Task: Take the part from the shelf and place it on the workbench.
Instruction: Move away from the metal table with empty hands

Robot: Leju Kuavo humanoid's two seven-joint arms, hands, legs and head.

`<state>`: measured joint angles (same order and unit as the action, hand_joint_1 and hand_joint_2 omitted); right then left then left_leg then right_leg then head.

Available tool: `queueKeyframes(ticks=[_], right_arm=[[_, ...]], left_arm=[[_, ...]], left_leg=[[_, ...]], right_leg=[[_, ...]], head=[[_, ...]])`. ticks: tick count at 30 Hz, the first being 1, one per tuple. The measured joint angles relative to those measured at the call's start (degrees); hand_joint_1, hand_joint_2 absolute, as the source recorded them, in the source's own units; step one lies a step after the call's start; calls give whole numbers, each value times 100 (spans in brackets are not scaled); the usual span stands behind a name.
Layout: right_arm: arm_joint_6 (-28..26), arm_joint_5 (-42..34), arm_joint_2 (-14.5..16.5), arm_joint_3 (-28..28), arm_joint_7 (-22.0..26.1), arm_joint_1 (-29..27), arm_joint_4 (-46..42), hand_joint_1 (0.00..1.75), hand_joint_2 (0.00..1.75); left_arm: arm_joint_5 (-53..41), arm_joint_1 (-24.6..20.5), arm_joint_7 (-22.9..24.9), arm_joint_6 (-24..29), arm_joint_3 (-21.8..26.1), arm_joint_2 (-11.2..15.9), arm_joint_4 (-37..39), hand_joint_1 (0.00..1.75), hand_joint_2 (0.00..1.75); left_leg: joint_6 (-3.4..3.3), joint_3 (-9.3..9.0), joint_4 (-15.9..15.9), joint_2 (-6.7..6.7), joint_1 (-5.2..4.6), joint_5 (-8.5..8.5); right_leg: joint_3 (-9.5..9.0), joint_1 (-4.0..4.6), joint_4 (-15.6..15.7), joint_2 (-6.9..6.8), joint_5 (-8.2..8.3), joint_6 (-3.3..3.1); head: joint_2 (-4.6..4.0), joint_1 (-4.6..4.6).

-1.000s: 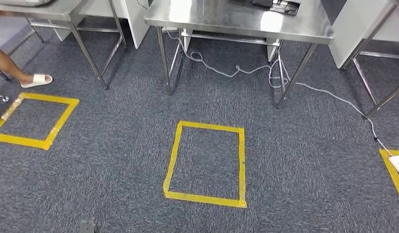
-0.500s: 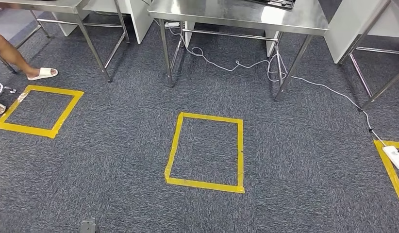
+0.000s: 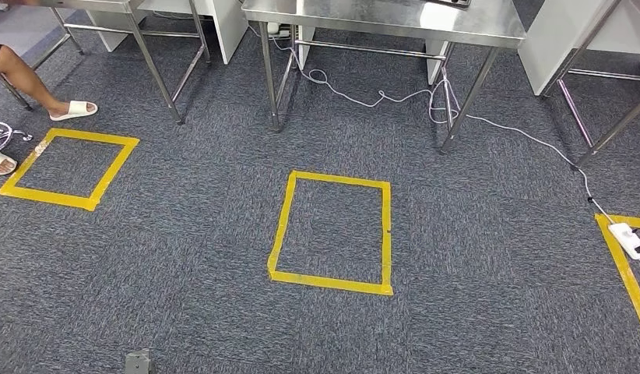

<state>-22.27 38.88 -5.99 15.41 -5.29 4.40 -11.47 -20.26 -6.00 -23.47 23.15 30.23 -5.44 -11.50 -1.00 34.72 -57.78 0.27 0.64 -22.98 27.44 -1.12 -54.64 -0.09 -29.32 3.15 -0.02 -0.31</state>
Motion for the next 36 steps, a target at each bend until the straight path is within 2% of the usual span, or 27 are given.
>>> queueKeyframes(ticks=[3,6,7,10,20,32,34,36], right_arm=[[0,0,3,0,0,-3,0,0,175],[9,0,16,0,0,-17,0,0,175],[28,8,21,0,-3,-19,0,0,175],[81,39,34,0,-13,-16,0,0,175],[96,56,35,7,6,-4,0,0,175],[116,-2,38,109,0,15,0,0,175],[121,-24,48,133,-8,15,0,0,175],[128,-42,57,150,-12,14,0,0,175]], left_arm=[[0,-1,0,0,0,3,-1,0,0],[3,-1,10,1,0,17,-2,0,0],[8,3,23,1,1,20,-2,0,0],[20,9,56,0,4,21,-1,0,0],[20,9,61,0,9,20,0,0,0],[3,9,62,-13,9,20,0,0,0],[-12,8,64,-28,9,30,0,0,0],[-35,9,74,-34,8,36,0,0,0]], left_leg=[[-13,3,-6,1,-3,-16],[-133,12,9,-1,16,-1],[-120,11,37,-3,38,50],[8,13,94,-5,88,148],[74,40,97,-5,95,158],[75,63,84,-6,83,154],[41,81,53,-12,73,145],[-46,49,128,-10,84,180]], right_leg=[[2,-22,10,0,19,-26],[12,-29,11,-4,62,-105],[29,7,6,-5,84,-143],[72,65,-8,-5,128,-215],[103,83,-13,-6,128,-216],[113,57,-8,-6,133,-210],[84,15,4,-7,148,-185],[59,8,38,-10,167,-146]], head=[[0,-16],[0,-40],[0,-39],[0,-40],[0,-38],[0,-38],[0,-42],[0,-43]])
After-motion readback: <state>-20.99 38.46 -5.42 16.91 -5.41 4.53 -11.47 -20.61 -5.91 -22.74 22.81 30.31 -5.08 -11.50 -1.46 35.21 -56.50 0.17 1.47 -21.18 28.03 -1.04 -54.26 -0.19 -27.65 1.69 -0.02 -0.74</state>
